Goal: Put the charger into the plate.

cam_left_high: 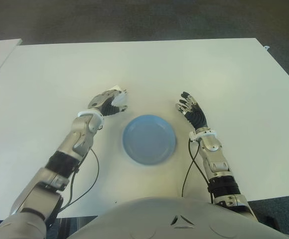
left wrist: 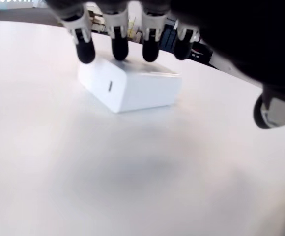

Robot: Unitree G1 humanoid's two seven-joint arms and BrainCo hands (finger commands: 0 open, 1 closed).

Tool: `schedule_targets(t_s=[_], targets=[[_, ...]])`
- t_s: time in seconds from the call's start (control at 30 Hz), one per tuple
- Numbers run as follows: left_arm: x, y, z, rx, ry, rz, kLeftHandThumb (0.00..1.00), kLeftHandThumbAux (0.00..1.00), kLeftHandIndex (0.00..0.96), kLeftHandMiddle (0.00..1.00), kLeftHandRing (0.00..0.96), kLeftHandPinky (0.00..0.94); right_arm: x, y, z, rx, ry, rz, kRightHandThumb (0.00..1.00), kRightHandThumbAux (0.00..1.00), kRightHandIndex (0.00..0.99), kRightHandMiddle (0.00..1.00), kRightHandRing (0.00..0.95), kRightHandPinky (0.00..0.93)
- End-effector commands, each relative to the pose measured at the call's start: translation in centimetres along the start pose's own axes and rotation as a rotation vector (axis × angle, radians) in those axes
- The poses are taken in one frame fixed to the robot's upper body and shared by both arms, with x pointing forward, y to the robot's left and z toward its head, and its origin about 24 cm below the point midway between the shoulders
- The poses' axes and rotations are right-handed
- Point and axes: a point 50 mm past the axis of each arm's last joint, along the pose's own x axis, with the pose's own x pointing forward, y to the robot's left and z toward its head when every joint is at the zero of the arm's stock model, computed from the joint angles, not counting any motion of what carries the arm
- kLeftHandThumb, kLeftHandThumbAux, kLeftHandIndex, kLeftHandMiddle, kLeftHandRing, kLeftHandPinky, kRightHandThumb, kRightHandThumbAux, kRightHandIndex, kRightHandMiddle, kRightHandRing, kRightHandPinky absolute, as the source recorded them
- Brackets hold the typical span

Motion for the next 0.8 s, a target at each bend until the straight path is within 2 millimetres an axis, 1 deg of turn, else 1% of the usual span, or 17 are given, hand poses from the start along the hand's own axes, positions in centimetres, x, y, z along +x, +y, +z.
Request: schedule_targets(t_s=[0.03, 0.13, 0.37, 0.8], targets=[[-2.7, 1.2, 0.6, 0.004, -0.015, -0.011, 0.0, 0.361, 0.0, 0.0, 0.0, 0.022, -0.2, -0.1, -0.4, -0.001, 0.018, -0.007, 0.19, 0.636, 0.009, 0.106, 0.11, 0.127], [-3.4, 1.9, 0.8, -0.017, -0.028, 0.011, 0.0, 0.366, 0.0, 0.002, 0.0, 0.034, -0.1, -0.1, -0.5, -0.003, 0.019, -0.003, 0.191, 0.636, 0.008, 0.104, 0.107, 0.121], [-4.0, 2.7, 0.9, -0.035, -0.04, 0.051, 0.0, 0.381, 0.0, 0.021, 0.015, 0.048, 0.0, -0.2, -0.6, -0.005, 0.018, 0.0, 0.191, 0.624, 0.01, 0.105, 0.105, 0.12], [-4.4, 3.4, 1.2, -0.038, -0.092, 0.09, 0.0, 0.389, 0.0, 0.029, 0.028, 0.057, 0.2, -0.1, -0.8, -0.002, 0.017, 0.011, 0.2, 0.624, 0.006, 0.097, 0.1, 0.116]])
